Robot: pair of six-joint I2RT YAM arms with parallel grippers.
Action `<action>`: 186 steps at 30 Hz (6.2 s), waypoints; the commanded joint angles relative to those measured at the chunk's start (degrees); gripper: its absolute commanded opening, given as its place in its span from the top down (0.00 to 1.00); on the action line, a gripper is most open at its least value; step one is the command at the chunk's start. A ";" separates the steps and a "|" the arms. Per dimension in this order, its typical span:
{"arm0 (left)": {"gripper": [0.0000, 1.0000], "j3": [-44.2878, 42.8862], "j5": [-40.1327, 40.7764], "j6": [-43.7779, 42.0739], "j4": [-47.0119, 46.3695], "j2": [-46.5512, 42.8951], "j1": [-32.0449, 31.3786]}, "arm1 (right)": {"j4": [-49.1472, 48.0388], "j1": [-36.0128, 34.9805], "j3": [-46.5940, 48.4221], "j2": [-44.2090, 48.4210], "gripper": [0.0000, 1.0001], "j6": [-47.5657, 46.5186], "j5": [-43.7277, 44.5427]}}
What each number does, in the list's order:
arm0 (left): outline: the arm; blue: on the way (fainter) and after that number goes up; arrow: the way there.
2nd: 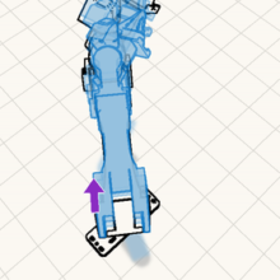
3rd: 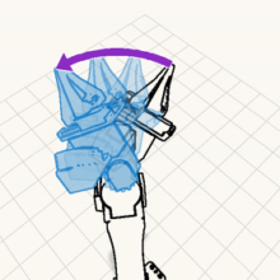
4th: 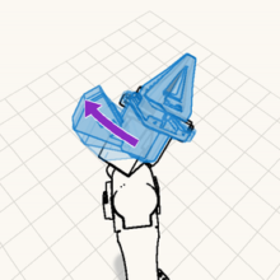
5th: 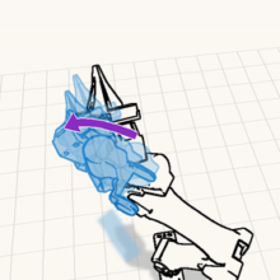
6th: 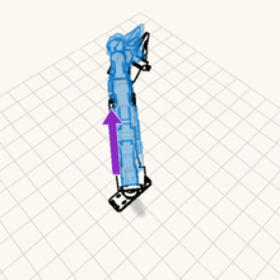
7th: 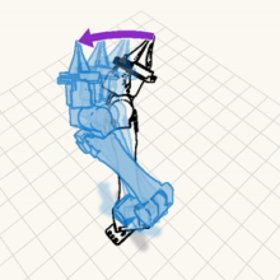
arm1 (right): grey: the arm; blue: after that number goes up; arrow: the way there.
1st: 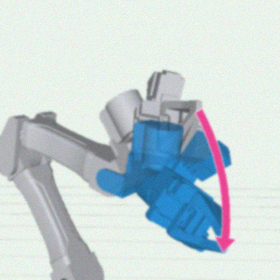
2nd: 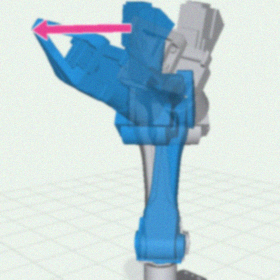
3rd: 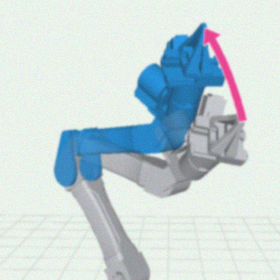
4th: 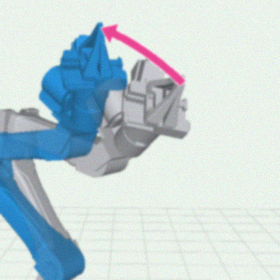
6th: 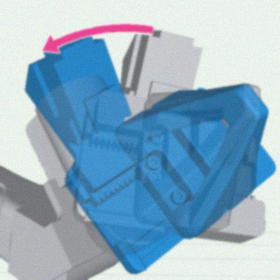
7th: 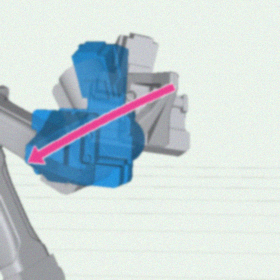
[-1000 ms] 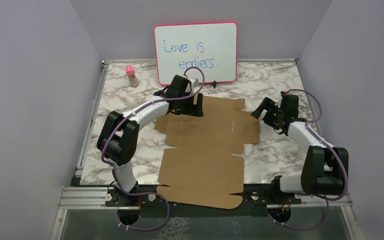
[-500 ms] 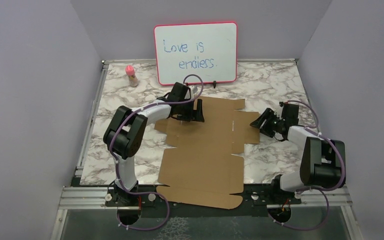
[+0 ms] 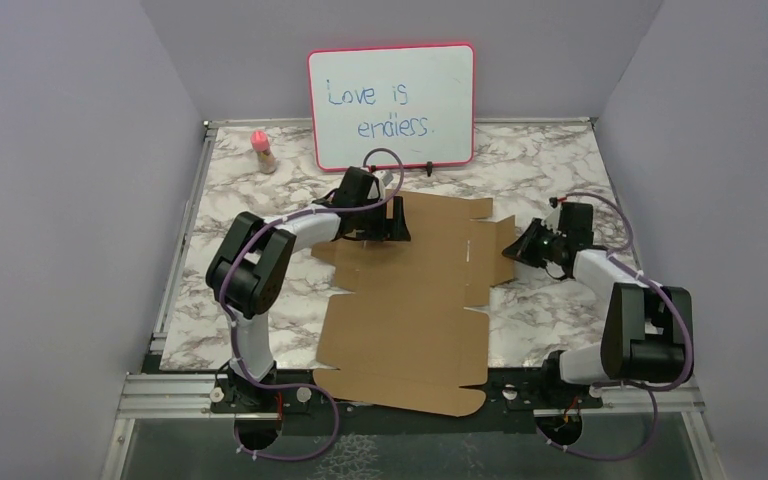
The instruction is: Fold the paper box
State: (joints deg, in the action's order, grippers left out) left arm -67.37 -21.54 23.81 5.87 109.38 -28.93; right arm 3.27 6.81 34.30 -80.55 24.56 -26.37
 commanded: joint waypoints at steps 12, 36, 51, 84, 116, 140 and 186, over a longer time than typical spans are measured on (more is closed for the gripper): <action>0.19 6.72 0.80 4.34 -5.01 1.54 -0.42 | 23.83 -21.14 18.02 2.34 0.99 -5.75 35.37; 0.19 10.85 -0.12 7.49 -11.97 -0.21 -0.87 | 56.42 -54.90 50.05 -32.82 0.99 11.77 73.65; 0.17 10.13 3.25 6.46 -6.97 -9.08 0.64 | 44.45 -52.07 45.54 -18.66 0.64 -0.40 66.28; 0.14 23.25 0.91 6.69 -6.96 -22.76 -0.17 | 8.85 -24.97 55.50 -40.17 0.12 -34.10 -4.40; 0.16 25.80 3.08 8.40 -10.80 -14.13 -2.27 | 29.83 -23.05 72.59 -53.51 0.55 -48.89 -26.35; 0.16 26.31 1.85 8.79 -13.33 -11.34 -2.36 | 18.33 -29.19 53.10 -37.83 0.69 -53.30 -1.71; 0.13 -2.70 -25.71 -11.13 2.92 -12.72 34.38 | 17.17 -40.22 59.17 -25.67 0.99 -82.26 23.71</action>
State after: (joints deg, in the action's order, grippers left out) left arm -66.19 -38.85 15.90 11.33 94.67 5.06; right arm 24.84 -32.99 93.97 -110.19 -50.85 -5.04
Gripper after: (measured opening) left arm 0.883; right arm 0.016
